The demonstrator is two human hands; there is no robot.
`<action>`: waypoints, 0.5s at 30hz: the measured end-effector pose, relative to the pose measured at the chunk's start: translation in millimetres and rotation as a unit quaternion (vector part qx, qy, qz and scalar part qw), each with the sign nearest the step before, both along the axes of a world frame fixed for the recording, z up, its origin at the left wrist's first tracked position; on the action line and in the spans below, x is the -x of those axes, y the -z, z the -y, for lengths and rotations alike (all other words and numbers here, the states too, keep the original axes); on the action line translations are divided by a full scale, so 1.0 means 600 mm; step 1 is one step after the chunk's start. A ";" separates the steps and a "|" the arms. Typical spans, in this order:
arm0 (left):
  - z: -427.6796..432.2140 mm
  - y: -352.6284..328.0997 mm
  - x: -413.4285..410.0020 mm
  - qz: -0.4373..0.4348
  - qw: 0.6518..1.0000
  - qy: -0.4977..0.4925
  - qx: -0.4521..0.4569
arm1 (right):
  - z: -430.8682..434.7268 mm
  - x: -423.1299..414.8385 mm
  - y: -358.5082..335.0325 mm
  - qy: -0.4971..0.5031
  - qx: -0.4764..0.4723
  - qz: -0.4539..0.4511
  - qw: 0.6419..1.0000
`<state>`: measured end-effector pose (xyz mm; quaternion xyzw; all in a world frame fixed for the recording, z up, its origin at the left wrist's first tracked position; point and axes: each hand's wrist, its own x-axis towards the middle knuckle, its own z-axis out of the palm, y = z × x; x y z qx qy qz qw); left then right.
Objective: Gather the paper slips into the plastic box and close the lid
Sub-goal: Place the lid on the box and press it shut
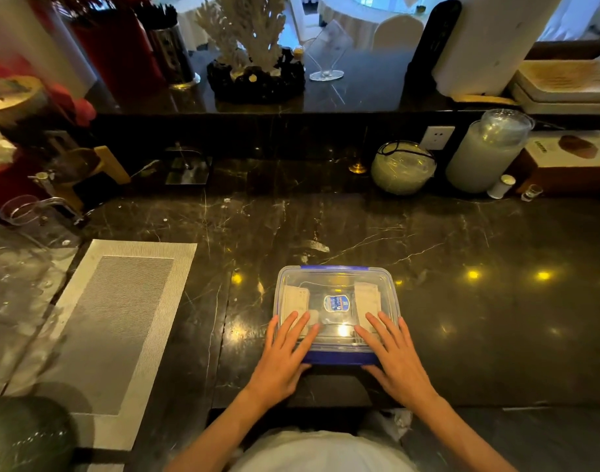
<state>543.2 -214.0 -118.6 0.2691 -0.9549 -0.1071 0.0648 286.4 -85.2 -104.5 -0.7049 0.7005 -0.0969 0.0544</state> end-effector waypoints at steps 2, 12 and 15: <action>0.002 0.002 -0.004 -0.006 1.000 0.008 -0.009 | -0.005 0.012 0.002 -0.019 -0.005 0.011 1.000; -0.001 0.007 0.000 -0.057 0.997 -0.028 -0.051 | -0.005 0.010 0.016 0.016 0.044 0.096 0.994; 0.001 0.004 -0.001 -0.082 0.995 -0.030 -0.056 | -0.002 0.006 0.015 0.024 0.065 0.116 0.991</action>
